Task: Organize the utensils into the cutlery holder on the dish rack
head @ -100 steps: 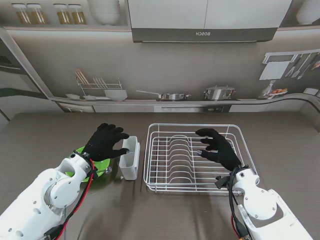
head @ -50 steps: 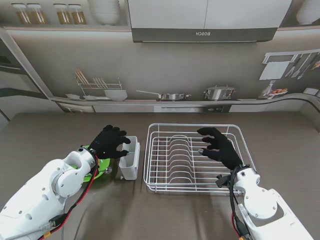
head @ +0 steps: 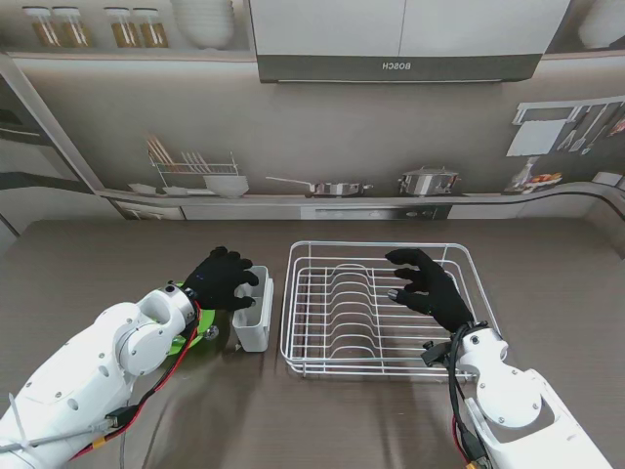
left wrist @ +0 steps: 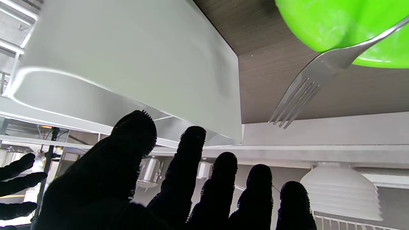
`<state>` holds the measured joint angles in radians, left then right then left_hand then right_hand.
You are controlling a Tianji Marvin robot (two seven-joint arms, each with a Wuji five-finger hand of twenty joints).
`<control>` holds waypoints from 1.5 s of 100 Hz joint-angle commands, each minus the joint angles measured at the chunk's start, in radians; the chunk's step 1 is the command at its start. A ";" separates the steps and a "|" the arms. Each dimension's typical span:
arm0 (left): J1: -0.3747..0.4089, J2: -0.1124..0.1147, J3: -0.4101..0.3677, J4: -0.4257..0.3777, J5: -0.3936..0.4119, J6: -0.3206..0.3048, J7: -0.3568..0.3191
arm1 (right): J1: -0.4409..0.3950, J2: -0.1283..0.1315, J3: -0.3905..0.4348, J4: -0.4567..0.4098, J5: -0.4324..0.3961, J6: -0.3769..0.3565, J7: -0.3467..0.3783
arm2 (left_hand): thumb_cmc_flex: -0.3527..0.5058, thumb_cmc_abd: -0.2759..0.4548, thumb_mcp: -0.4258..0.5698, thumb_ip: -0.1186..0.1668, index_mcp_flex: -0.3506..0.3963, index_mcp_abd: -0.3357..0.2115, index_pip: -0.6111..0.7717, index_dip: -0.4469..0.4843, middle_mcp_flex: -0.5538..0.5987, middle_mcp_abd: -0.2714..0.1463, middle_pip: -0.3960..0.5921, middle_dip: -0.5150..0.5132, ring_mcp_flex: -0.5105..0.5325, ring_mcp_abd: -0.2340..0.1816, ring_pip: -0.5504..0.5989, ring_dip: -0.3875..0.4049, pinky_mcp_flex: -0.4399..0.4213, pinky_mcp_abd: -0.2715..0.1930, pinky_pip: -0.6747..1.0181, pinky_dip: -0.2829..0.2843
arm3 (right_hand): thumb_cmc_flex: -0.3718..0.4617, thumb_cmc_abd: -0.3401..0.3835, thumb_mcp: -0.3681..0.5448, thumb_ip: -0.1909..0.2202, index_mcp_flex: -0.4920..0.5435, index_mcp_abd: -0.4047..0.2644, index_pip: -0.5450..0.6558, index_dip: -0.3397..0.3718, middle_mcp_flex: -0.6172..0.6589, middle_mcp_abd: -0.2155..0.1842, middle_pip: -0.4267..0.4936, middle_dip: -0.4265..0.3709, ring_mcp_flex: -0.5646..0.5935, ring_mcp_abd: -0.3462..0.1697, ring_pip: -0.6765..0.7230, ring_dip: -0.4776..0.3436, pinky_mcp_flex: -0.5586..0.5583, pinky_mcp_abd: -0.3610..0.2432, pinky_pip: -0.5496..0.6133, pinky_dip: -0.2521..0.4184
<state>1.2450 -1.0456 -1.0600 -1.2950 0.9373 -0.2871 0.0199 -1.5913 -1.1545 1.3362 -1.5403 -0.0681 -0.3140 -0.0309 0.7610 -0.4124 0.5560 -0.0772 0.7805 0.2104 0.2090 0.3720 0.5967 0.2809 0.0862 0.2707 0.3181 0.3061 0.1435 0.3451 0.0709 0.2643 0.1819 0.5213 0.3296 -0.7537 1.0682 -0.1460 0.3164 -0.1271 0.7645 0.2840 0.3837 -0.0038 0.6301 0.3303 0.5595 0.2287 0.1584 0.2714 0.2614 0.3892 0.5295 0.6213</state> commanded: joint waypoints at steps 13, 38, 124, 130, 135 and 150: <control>-0.025 -0.003 0.026 0.033 -0.008 -0.007 -0.007 | -0.004 -0.005 0.000 -0.004 0.008 0.003 0.013 | -0.012 -0.033 0.032 -0.015 0.062 -0.024 0.027 0.018 0.009 0.003 -0.001 0.006 0.005 -0.011 0.014 0.012 -0.003 -0.022 -0.023 -0.012 | -0.037 0.019 -0.021 0.009 -0.002 -0.013 -0.019 -0.025 -0.002 -0.020 -0.015 -0.007 0.019 -0.028 -0.010 0.005 0.008 -0.021 -0.020 0.021; -0.058 -0.005 0.073 0.076 -0.017 -0.017 0.005 | -0.005 -0.007 0.001 -0.006 0.025 0.007 0.012 | 0.013 -0.062 0.040 -0.050 0.120 -0.055 0.086 0.074 0.022 -0.002 0.002 0.007 0.013 -0.012 0.023 0.014 0.010 -0.023 -0.022 -0.017 | -0.036 0.026 -0.023 0.010 -0.003 -0.008 -0.018 -0.024 -0.001 -0.017 -0.015 -0.007 0.019 -0.026 -0.010 0.006 0.009 -0.024 -0.021 0.025; -0.073 -0.010 0.118 0.117 0.008 -0.019 0.085 | -0.007 -0.011 0.003 -0.008 0.035 0.018 0.005 | 0.163 -0.144 -0.029 -0.074 0.285 -0.159 0.611 0.062 0.134 -0.018 0.047 0.050 0.092 -0.013 0.108 0.057 0.092 -0.027 0.011 -0.022 | -0.034 0.052 -0.027 0.012 -0.016 0.017 -0.011 -0.022 -0.002 -0.011 -0.012 -0.005 0.022 -0.023 -0.008 0.007 0.012 -0.029 -0.025 0.032; -0.071 -0.008 0.119 0.115 0.017 -0.021 0.088 | -0.007 -0.011 0.003 -0.008 0.035 0.018 0.004 | 0.160 -0.150 -0.022 -0.074 0.290 -0.155 0.621 0.068 0.141 -0.020 0.051 0.055 0.096 -0.013 0.112 0.060 0.096 -0.027 0.013 -0.021 | -0.035 0.054 -0.026 0.012 -0.017 0.019 -0.011 -0.022 -0.001 -0.011 -0.011 -0.005 0.022 -0.023 -0.008 0.007 0.012 -0.028 -0.025 0.032; -0.069 -0.008 0.120 0.115 0.021 -0.022 0.093 | -0.006 -0.011 0.003 -0.007 0.035 0.018 0.003 | 0.157 -0.155 -0.013 -0.072 0.292 -0.153 0.627 0.072 0.144 -0.022 0.053 0.058 0.099 -0.014 0.116 0.062 0.100 -0.028 0.015 -0.021 | -0.036 0.056 -0.027 0.012 -0.018 0.019 -0.011 -0.022 -0.001 -0.011 -0.011 -0.005 0.023 -0.024 -0.008 0.007 0.012 -0.029 -0.025 0.032; -0.062 -0.009 0.119 0.116 0.028 -0.020 0.115 | -0.006 -0.012 0.002 -0.007 0.037 0.019 0.003 | 0.136 -0.161 0.040 -0.072 0.288 -0.138 0.642 0.083 0.167 -0.030 0.075 0.088 0.116 -0.014 0.142 0.080 0.114 -0.030 0.029 -0.014 | -0.035 0.061 -0.026 0.012 -0.020 0.023 -0.010 -0.022 -0.003 -0.009 -0.011 -0.005 0.022 -0.023 -0.008 0.007 0.012 -0.030 -0.025 0.033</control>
<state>1.1690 -1.0509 -0.9444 -1.1876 0.9594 -0.3065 0.1492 -1.5924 -1.1612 1.3402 -1.5421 -0.0333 -0.2971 -0.0400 0.9044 -0.5612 0.5514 -0.1202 0.9874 0.1037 0.7318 0.4246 0.6962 0.2800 0.0800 0.2958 0.4186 0.3041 0.2663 0.4063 0.1753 0.2530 0.1953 0.5074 0.3287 -0.7045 1.0679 -0.1460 0.3163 -0.1020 0.7645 0.2840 0.3843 -0.0038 0.6300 0.3303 0.5595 0.2287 0.1584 0.2714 0.2674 0.3881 0.5284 0.6344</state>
